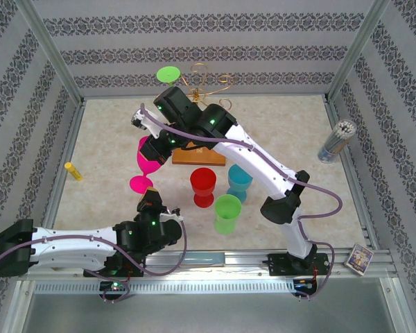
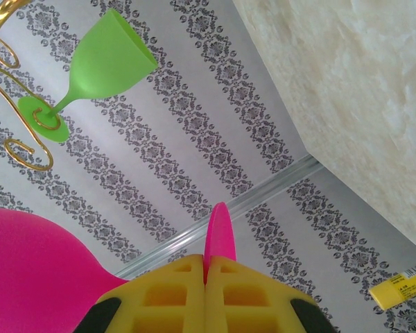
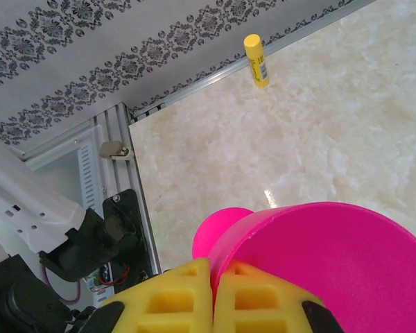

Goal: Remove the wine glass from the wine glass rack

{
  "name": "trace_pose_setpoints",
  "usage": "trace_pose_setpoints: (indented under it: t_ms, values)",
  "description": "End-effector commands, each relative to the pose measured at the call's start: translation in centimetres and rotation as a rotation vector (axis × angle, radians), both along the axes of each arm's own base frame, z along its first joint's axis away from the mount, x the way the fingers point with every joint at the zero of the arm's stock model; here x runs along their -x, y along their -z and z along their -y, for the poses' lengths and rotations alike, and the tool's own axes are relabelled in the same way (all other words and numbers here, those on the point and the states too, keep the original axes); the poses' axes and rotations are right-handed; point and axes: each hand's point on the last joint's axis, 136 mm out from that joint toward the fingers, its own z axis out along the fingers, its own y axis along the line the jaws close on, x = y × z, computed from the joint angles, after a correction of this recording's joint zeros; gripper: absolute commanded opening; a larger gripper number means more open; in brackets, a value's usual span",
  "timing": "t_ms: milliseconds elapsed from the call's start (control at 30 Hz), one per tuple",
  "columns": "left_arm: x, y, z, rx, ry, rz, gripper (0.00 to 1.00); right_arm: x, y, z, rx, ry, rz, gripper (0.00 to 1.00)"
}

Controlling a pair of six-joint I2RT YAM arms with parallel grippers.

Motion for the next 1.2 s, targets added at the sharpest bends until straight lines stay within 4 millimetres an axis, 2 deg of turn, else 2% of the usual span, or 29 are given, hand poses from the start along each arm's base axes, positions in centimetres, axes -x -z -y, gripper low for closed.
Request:
trace_pose_setpoints:
  t_ms: [0, 267, 600, 800, 1167]
  values:
    - [0.1, -0.7, 0.4, 0.019, 0.004, 0.025, 0.07, 0.8, 0.3, -0.2, 0.009, -0.036, -0.002, 0.0]
    - [0.0, -1.1, 0.6, 0.047, -0.001, 0.041, 0.27, 1.1, -1.4, 0.2, -0.023, -0.029, 0.025, 0.0]
    - [0.0, -1.1, 0.7, 0.059, 0.0, 0.044, 0.32, 0.8, -2.4, 0.9, -0.026, 0.011, 0.072, 0.0]
    - [0.0, -1.2, 0.6, 0.064, -0.005, 0.049, 0.35, 0.7, -3.6, 1.7, -0.039, 0.05, 0.109, 0.0]
    - [0.0, -1.4, 0.9, 0.109, 0.002, 0.05, 0.37, 0.4, -5.9, 4.7, -0.042, 0.154, 0.177, 0.0]
